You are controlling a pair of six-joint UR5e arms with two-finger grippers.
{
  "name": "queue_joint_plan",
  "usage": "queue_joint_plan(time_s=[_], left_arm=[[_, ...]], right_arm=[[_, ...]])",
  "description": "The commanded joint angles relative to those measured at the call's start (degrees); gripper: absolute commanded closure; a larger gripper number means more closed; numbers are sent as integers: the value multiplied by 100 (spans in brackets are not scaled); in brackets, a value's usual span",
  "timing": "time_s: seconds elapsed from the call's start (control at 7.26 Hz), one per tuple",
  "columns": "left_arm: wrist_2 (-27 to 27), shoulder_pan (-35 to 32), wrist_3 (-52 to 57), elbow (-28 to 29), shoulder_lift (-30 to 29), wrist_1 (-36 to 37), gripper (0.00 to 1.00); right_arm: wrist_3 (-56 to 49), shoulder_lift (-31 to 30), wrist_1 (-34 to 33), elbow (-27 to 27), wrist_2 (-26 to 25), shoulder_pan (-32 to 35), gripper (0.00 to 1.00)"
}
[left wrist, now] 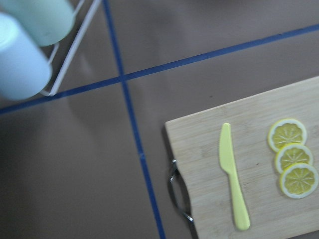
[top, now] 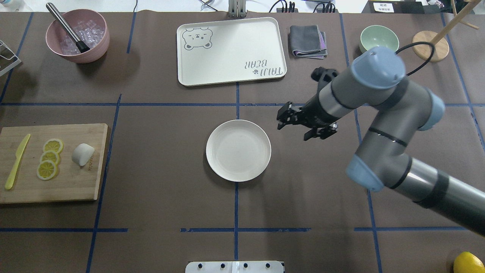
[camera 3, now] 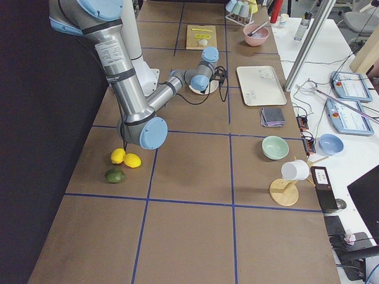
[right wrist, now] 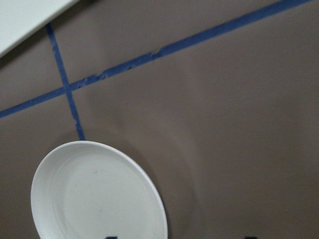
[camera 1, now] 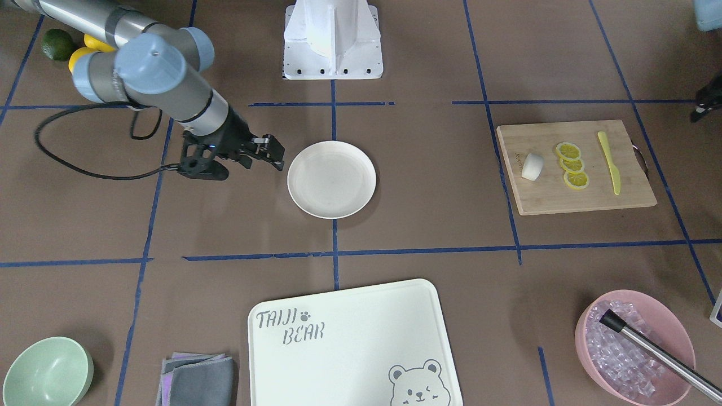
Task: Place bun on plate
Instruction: 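Release the plate and lift the right gripper while the left grasps the bun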
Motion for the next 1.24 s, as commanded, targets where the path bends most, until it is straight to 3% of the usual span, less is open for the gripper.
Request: queue_joint_plan(time_s=[0.0, 0.14, 0.28, 0.41, 1.1], left_arm=[[-82, 1473, -1364, 113, -130, -1264, 0], [493, 2020, -2039, 123, -279, -1750, 0], [1221, 2643, -2551, 141, -428, -1989, 0], [1542, 3006, -2765, 272, -517, -2035, 0], [1545, 3281, -3003, 685, -755, -2097, 1]], right_arm=[[-1236, -1084, -170, 567, 585, 947, 0], [-2107, -1595, -161, 630, 743, 1290, 0], [-2246, -1714, -161, 622, 745, 1293, 0], [-2239, -1741, -161, 630, 736, 1293, 0], [-2239, -1776, -152, 639, 692, 1284, 0]])
